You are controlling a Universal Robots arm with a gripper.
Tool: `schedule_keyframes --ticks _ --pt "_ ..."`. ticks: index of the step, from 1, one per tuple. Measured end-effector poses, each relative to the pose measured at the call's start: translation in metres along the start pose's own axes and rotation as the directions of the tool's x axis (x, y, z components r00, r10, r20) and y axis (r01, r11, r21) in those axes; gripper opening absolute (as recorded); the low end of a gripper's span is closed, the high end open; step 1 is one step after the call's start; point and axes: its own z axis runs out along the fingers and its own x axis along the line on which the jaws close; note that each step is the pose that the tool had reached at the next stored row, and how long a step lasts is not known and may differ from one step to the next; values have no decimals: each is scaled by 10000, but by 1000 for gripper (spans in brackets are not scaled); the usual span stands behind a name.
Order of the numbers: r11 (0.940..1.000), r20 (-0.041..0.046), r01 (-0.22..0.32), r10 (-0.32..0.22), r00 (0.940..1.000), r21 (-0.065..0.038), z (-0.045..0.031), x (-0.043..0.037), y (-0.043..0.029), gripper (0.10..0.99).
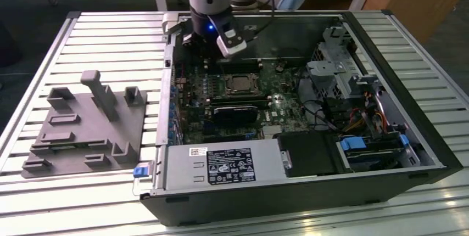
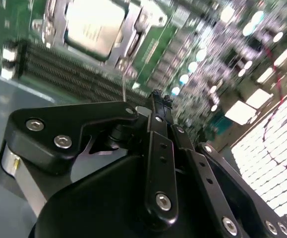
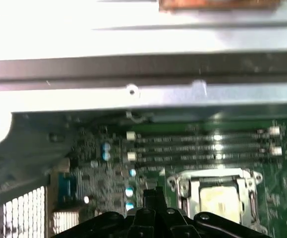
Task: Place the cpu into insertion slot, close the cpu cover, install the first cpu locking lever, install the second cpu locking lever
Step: 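Install the first cpu locking lever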
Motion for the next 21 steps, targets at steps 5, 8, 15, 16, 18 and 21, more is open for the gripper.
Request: schedule_keyframes --ticks 5,8,15,16,18,21 --pt "9962 -51 -21 17 10000 -868 -1 25 -2 106" --pt "9942 -61 -27 20 10000 -1077 0 27 -2 106" --pt "9942 -62 -26 19 10000 -1079 0 -3 -1 106" --pt "9942 -62 -25 19 10000 -1079 0 -21 0 106" --pt "9942 -61 -27 20 10000 -1079 1 -64 3 106" --pt "9942 -63 -25 19 10000 -1078 3 -139 7 106"
